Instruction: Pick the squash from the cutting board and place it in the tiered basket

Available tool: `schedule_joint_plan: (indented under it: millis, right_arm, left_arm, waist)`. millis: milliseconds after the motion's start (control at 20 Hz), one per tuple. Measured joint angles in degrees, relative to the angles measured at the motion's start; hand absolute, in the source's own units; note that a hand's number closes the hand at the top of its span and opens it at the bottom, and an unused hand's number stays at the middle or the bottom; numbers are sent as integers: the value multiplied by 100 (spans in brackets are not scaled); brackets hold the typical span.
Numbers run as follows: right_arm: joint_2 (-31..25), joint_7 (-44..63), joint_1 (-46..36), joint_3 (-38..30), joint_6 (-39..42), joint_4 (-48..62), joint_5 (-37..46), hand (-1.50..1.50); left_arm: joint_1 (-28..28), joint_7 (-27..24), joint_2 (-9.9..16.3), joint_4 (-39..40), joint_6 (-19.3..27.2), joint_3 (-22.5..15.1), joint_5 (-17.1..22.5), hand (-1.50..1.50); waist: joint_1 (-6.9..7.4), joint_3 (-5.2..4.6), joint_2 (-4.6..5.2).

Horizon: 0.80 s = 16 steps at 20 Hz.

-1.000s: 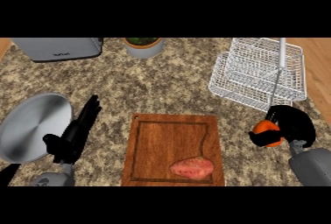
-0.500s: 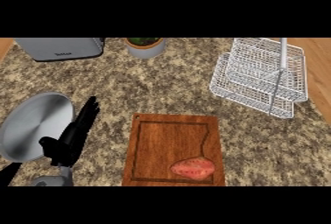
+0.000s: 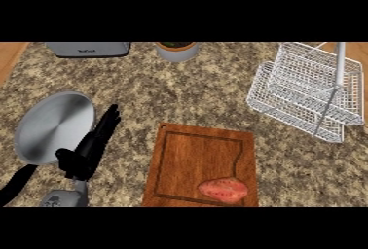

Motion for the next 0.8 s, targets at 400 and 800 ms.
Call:
schedule_joint_plan:
  millis: [400, 800]
  right_arm:
    - [-241, 1640, -1445, 416, 214, -241, -275, 150]
    - [85, 2416, -3482, 1612, 108, 754, 205, 150]
  left_arm:
    - [-204, 59, -171, 77, -12, -93, -134, 0]
    - [-399, 54, -246, 253, -65, -60, -184, 0]
  waist:
    - [202, -4, 35]
    - [333, -3, 65]
